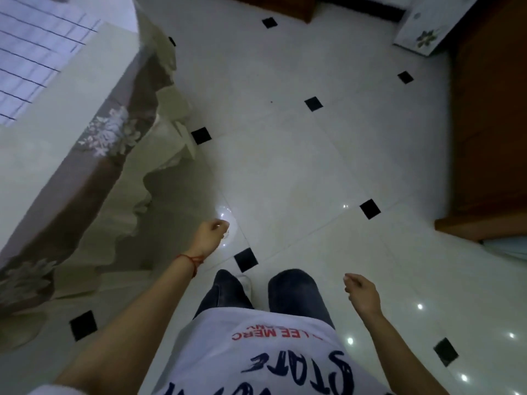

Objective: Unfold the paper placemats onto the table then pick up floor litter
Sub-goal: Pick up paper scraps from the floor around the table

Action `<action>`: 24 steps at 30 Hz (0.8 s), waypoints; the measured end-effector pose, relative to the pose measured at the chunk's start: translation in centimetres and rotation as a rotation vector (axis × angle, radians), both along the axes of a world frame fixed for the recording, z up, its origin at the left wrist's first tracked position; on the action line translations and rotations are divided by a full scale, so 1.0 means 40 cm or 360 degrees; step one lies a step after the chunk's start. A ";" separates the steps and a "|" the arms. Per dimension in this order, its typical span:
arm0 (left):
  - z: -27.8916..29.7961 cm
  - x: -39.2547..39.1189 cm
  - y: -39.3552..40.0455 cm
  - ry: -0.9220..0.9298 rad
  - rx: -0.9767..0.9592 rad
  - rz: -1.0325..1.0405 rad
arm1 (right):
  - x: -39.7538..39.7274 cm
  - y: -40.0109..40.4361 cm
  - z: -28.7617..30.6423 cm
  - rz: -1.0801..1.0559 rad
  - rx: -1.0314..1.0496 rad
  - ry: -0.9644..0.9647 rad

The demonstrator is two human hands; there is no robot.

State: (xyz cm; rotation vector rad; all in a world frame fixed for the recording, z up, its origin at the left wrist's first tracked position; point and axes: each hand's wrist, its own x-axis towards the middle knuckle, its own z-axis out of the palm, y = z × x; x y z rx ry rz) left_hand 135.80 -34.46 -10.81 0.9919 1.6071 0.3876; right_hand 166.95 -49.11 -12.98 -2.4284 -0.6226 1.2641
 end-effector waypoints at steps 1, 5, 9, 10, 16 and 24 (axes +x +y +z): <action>0.002 0.002 0.031 0.0002 0.0014 0.0057 | 0.013 0.044 -0.003 0.0060 -0.0021 0.0007; -0.016 -0.019 0.084 0.0049 0.0013 0.0332 | 0.038 0.251 -0.027 0.0429 -0.0086 0.0037; -0.041 -0.041 0.027 0.0108 -0.0118 0.0858 | 0.019 0.493 -0.043 0.0965 -0.0156 0.0090; -0.048 -0.042 0.000 0.0120 -0.0161 0.0991 | 0.006 0.550 -0.044 0.1116 -0.0160 0.0096; -0.125 0.048 -0.219 0.0077 -0.0479 0.1693 | -0.153 0.791 -0.063 0.1938 -0.0145 0.0091; -0.268 0.234 -0.431 -0.0106 -0.0835 0.2138 | -0.402 0.765 -0.233 0.2428 -0.0165 0.0044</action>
